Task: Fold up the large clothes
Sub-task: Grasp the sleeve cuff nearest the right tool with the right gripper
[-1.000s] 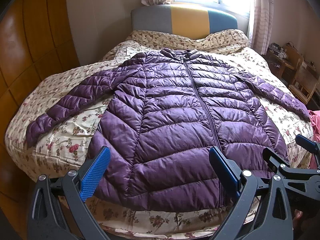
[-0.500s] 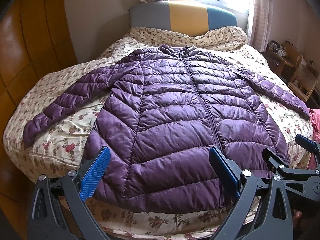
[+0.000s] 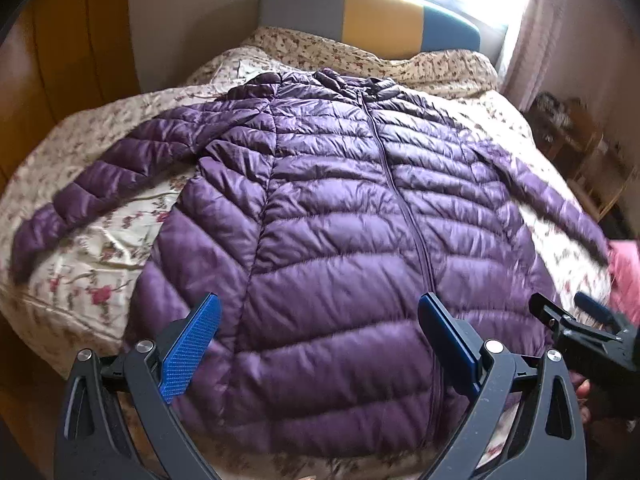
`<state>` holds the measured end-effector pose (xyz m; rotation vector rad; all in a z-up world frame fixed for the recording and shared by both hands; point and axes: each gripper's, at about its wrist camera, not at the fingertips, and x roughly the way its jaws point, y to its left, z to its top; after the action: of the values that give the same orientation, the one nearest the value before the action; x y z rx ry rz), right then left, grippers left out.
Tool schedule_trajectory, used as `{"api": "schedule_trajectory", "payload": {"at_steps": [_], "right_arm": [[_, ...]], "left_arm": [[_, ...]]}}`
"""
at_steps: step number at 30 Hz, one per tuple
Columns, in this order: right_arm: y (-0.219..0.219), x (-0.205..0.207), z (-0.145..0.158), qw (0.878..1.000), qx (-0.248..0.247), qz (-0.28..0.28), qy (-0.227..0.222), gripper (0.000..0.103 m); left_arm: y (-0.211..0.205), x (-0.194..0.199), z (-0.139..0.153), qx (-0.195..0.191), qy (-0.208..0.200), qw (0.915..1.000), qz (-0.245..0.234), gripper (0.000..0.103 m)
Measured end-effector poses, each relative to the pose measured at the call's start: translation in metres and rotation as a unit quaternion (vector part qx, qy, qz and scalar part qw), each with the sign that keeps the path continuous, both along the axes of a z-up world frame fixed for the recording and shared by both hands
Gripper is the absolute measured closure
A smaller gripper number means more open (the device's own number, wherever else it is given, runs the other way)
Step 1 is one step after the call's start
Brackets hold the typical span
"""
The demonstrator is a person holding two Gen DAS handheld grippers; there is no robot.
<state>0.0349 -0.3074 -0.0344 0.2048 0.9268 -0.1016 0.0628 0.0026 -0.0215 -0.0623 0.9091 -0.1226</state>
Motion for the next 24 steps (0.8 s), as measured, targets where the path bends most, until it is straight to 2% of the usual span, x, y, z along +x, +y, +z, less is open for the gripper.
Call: {"api": "schedule_trajectory", "payload": {"at_steps": [5,11,18,24], "right_arm": [[-0.062,0.025,-0.007,0.997,0.028,-0.070,0.003,0.002],[-0.143,0.045,-0.020,0.984,0.070,-0.163,0.004,0.005],[-0.233,0.043,-0.030,0.954,0.134,-0.267,-0.016,0.010],[-0.303,0.026,-0.039,0.913,0.204,-0.350,-0.057,0.013]], "left_arm": [[-0.005,0.033,0.000,0.014,0.000,0.9999,0.004,0.005],[-0.014,0.072,-0.002,0.039,-0.008,0.9992,-0.006,0.005],[-0.028,0.125,-0.015,0.049,0.003,0.9986,-0.022,0.005],[-0.033,0.167,-0.025,0.040,0.010,0.9989,-0.022,0.005]]}}
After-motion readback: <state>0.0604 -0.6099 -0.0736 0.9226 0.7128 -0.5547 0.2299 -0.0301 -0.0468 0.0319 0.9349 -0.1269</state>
